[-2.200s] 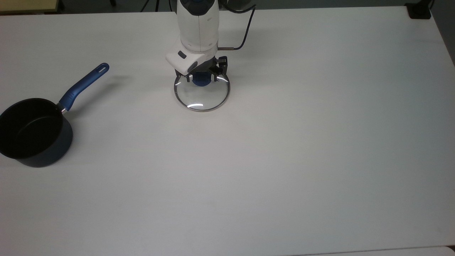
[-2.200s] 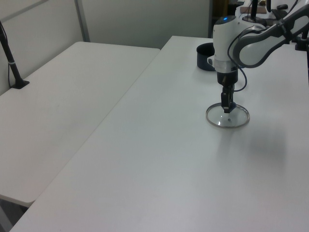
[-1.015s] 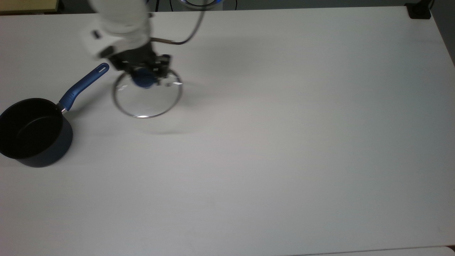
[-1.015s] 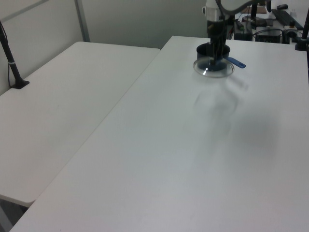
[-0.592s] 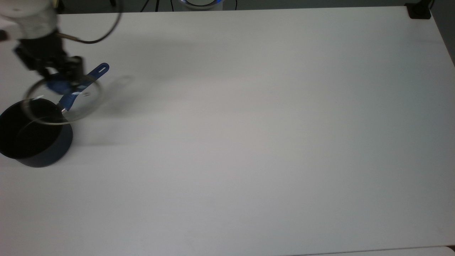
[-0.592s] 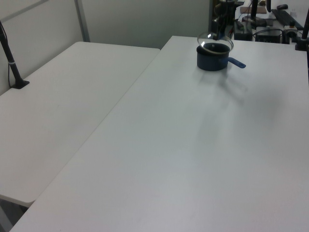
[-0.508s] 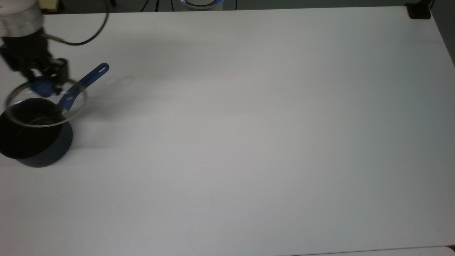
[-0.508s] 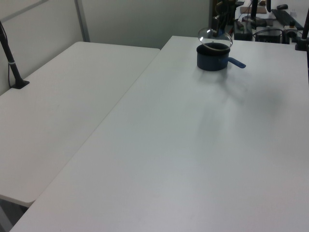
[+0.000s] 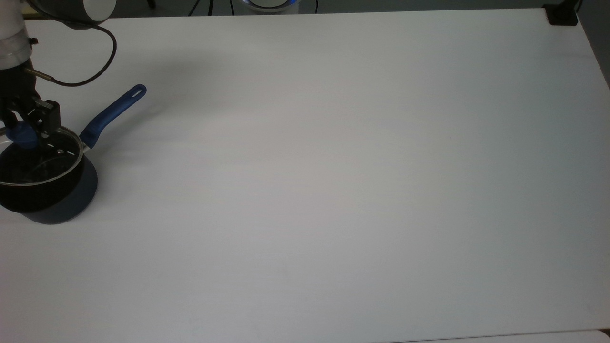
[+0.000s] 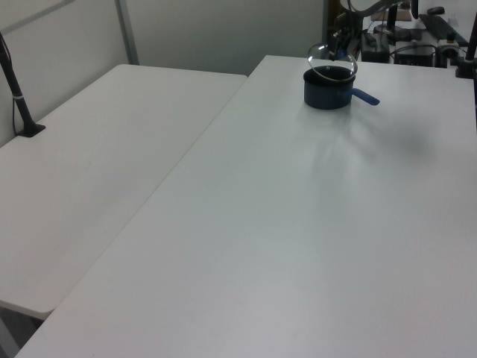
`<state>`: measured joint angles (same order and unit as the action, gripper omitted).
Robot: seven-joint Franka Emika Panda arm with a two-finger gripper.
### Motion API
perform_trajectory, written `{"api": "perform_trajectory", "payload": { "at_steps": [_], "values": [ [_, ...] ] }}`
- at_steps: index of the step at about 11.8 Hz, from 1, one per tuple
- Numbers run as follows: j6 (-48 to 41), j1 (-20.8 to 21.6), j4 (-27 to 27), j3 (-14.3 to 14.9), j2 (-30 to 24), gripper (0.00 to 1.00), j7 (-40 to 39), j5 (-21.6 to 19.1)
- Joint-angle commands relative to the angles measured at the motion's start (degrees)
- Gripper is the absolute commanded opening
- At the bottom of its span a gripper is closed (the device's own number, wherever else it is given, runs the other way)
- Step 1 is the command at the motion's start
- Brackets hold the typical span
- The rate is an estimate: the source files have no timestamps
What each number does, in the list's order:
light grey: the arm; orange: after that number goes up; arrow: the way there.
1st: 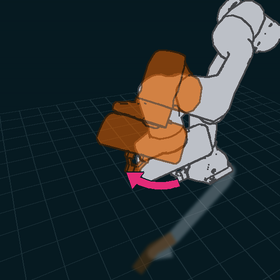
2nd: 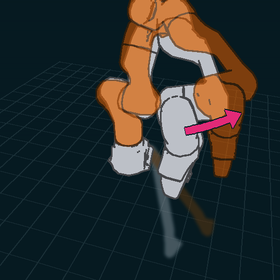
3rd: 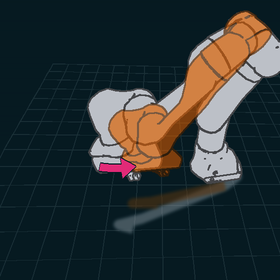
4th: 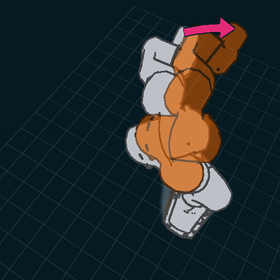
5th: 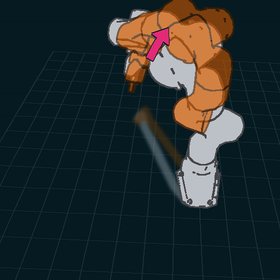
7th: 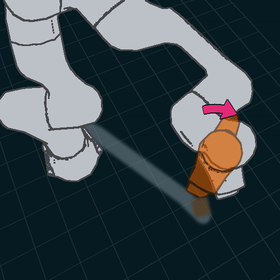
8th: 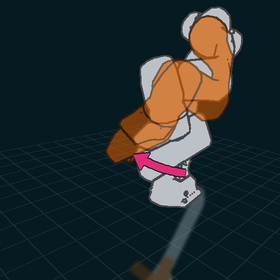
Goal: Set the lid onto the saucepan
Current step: 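Lower the lid onto the saucepan rim and adjust its seating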
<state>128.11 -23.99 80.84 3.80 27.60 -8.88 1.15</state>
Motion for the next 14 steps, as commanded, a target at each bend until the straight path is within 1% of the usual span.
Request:
{"api": "perform_trajectory", "payload": {
  "at_steps": [1, 4, 11, 13, 14],
  "values": [
    [-0.3, -0.5, -1.1, 0.5, 0.0, 0.32, -1.5, -0.4],
    [-0.1, -0.6, -1.0, 0.5, 0.7, 0.35, -1.5, -0.5],
    [0.2, -0.3, -1.5, 0.1, 2.7, 0.35, -1.0, -0.7],
    [-0.5, -0.2, -1.6, 0.1, 2.5, 0.35, -1.1, -0.7],
    [-1.3, -0.3, -1.6, 0.2, 1.3, 0.34, -1.3, -0.6]
  ]
}}
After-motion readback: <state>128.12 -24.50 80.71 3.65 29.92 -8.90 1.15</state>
